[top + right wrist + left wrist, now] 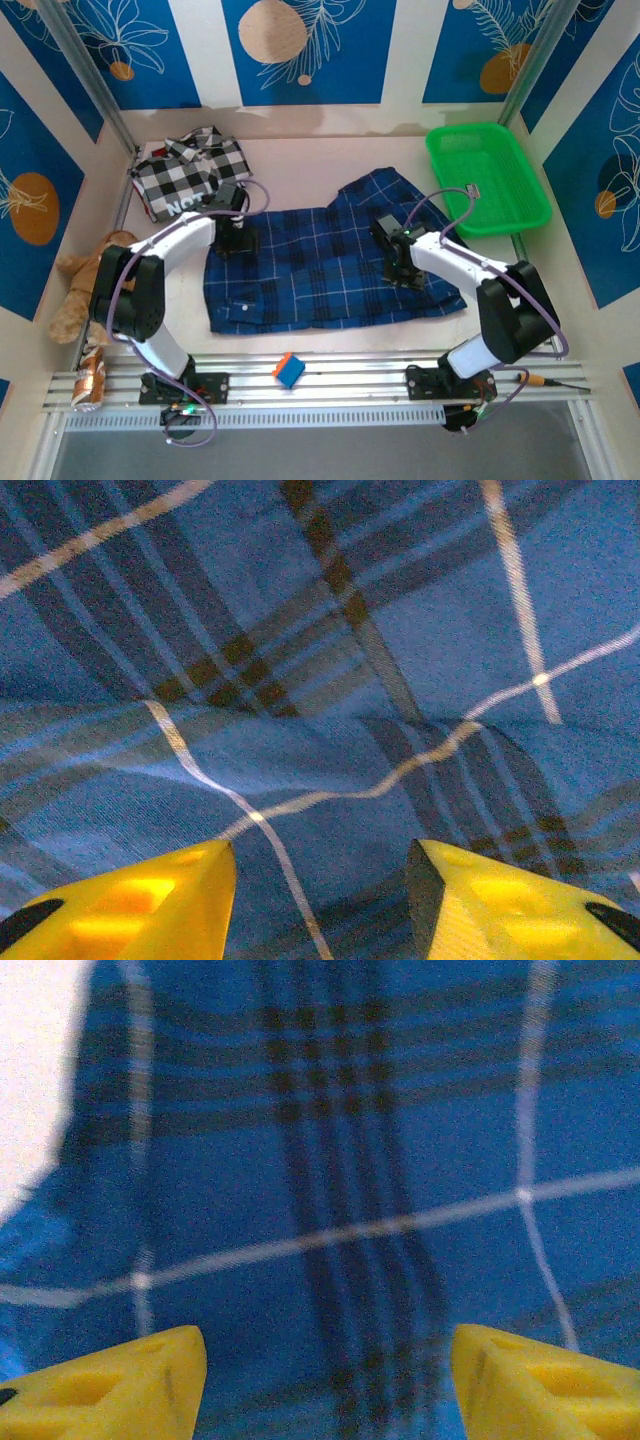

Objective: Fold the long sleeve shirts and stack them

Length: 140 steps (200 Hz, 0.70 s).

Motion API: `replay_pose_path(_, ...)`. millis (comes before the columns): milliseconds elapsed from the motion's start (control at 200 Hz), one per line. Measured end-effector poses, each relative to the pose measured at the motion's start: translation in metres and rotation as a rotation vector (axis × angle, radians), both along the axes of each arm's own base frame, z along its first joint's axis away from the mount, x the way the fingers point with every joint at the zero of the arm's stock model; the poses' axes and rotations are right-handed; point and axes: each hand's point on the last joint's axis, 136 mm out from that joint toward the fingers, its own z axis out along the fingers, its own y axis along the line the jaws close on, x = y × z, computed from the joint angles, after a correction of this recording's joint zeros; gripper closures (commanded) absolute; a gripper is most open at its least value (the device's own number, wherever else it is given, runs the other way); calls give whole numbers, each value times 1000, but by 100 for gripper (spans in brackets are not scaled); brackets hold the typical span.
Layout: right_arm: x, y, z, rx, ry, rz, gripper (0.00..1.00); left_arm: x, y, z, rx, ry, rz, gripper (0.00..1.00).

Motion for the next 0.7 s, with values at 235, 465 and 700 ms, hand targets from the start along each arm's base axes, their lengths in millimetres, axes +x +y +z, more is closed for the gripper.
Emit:
replay_pose_path(235, 9, -4, -31, -17, 78, -62, 54, 19, 45, -27, -3, 14, 151, 35)
replay_pose_path(465, 10, -6, -30, -7, 78, -75, 47, 27, 58, -33, -10, 1, 191, 26)
replay_pose_path(700, 24, 3, -11, 43, 0, -17, 32, 11, 56, 28, -139, -151, 237, 17)
